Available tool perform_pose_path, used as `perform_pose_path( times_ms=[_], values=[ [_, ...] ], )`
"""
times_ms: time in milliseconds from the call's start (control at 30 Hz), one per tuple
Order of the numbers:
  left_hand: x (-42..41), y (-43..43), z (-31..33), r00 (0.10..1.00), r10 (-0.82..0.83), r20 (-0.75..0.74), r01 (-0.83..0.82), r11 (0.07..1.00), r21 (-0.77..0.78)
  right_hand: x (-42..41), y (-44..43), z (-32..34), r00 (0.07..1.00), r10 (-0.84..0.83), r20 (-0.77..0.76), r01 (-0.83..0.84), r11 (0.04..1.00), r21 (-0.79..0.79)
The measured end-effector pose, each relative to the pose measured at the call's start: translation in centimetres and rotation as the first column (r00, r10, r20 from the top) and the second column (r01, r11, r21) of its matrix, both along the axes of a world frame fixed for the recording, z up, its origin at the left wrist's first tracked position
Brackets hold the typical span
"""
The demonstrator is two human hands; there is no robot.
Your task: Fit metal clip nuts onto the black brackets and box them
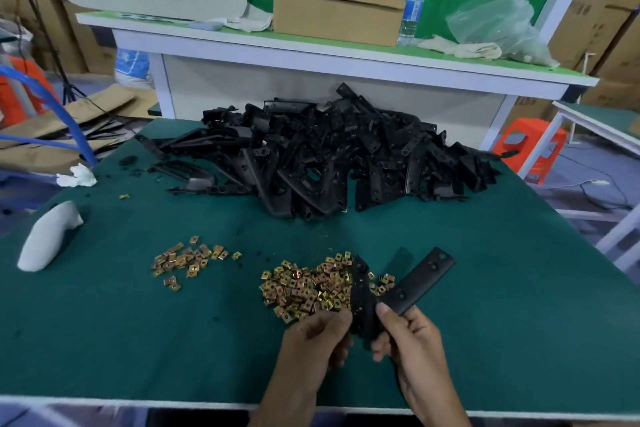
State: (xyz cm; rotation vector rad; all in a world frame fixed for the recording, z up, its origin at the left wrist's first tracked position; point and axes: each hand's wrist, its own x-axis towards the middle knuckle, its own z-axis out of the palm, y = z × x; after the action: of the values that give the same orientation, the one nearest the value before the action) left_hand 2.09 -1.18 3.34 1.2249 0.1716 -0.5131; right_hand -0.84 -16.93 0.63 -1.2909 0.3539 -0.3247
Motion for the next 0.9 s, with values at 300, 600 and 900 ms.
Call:
perform_pose_path(
  times_ms=[300, 600, 900],
  values=[
    [0.27, 0.36, -0.22, 0.999, -0.014, 0.051, 0.013, 1.0, 0.019, 0.12, -0.24, -0.09, 0.995, 0.098, -0.005, -0.098, 0.991, -0.092],
    [-0.18, -0.4, 0.15, 0.997, -0.072, 0.026, 0.074, 0.993, -0.088, 0.16, -0.61, -0.1, 0.993, 0.116, -0.008, -0.117, 0.993, -0.016],
    [0.41, 0.44, -0.55, 0.989, -0.131, 0.063, 0.131, 0.991, 0.003, 0.23, -0.5, 0.16, 0.994, 0.113, -0.011, -0.113, 0.982, -0.148]
  ],
)
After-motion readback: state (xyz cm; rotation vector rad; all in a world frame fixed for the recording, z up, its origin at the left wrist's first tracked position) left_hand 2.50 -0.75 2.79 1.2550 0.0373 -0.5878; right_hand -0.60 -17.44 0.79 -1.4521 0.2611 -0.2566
